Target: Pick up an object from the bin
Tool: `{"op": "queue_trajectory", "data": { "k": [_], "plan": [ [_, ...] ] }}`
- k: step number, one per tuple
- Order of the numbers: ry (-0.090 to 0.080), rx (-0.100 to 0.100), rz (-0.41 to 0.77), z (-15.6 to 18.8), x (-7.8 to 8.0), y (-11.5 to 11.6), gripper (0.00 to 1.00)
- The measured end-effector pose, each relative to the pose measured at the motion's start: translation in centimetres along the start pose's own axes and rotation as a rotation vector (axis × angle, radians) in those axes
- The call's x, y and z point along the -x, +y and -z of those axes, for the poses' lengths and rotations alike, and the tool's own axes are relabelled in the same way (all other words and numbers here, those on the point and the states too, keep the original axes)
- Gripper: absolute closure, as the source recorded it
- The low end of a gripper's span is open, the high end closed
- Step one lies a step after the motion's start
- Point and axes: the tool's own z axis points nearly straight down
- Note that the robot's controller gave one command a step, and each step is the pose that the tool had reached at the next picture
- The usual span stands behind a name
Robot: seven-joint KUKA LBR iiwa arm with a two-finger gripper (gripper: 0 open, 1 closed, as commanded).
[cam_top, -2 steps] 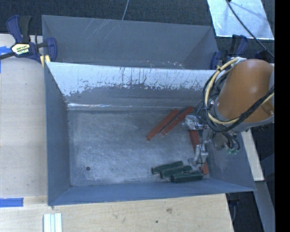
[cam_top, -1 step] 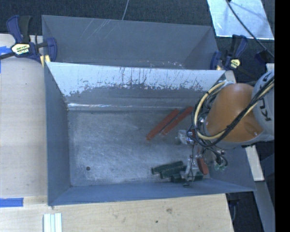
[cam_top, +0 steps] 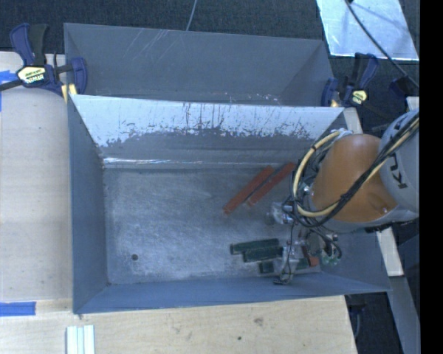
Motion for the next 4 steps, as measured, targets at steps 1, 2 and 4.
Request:
{"op": "queue_trajectory", "data": {
  "k": [1, 2, 4],
  "plan": [
    [0.0, 0.0, -0.233, 3.1, -0.4, 3.0, 0.0],
    [0.005, -0.001, -0.137, -0.2, -0.4, 3.6, 0.0],
    [-0.002, 0.002, -0.368, 0.2, -0.3, 1.5, 1.0]
  ]
}}
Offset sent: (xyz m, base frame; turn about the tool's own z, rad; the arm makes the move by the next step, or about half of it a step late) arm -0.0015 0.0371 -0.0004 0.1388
